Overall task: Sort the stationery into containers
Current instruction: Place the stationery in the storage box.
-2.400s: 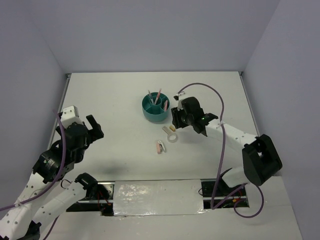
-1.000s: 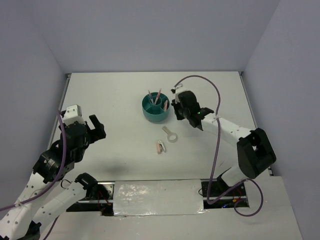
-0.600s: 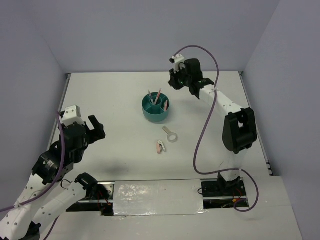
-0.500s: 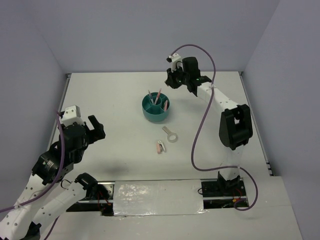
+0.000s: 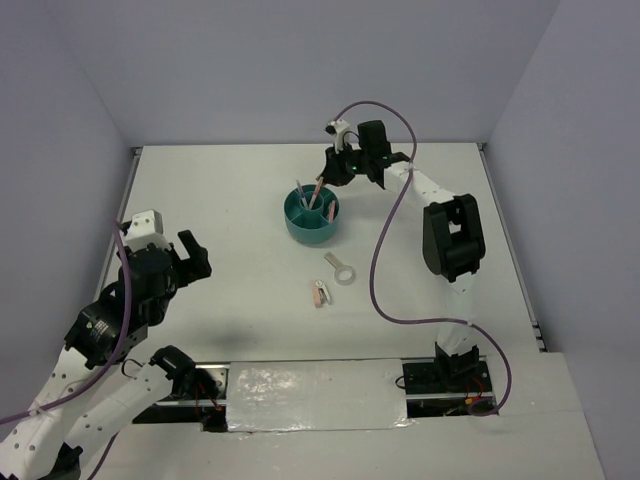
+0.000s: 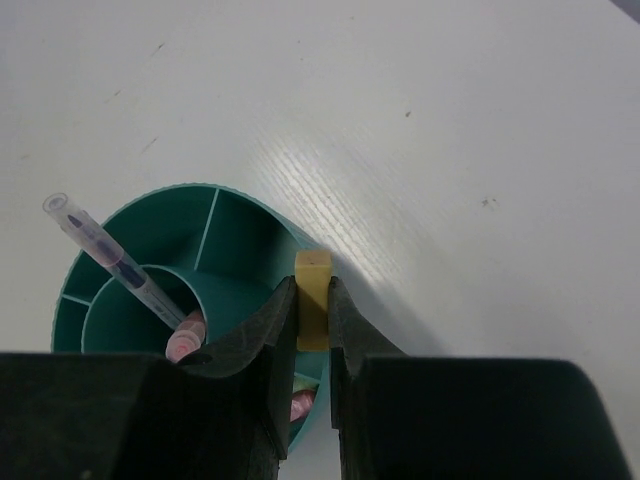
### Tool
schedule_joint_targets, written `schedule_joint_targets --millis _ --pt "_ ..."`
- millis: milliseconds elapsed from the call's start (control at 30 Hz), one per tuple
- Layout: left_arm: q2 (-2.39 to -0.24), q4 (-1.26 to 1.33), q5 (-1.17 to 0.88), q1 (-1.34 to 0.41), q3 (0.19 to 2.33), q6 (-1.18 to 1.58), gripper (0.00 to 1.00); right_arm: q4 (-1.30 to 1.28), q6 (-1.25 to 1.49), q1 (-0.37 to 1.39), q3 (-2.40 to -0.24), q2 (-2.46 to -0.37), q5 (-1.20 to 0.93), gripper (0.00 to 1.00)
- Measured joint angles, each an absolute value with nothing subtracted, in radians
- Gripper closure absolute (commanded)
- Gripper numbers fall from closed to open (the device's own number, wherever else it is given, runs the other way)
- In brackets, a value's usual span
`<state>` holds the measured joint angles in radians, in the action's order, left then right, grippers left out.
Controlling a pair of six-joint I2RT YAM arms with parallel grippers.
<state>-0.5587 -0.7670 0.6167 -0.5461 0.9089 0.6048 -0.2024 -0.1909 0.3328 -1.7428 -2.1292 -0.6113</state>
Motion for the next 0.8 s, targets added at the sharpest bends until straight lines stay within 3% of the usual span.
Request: schedule_joint_targets --millis 400,800 --pt "-0.558 -0.761 0.609 -0.546 0.909 0.604 0.01 -0.195 -0.172 0.333 -1.741 -2.135 -0.683 0.76" --pt "-0.558 -0.755 0.604 -0.546 0.909 0.603 0.01 -0.195 -0.171 0.333 -1.711 -2.135 -0.717 0.55"
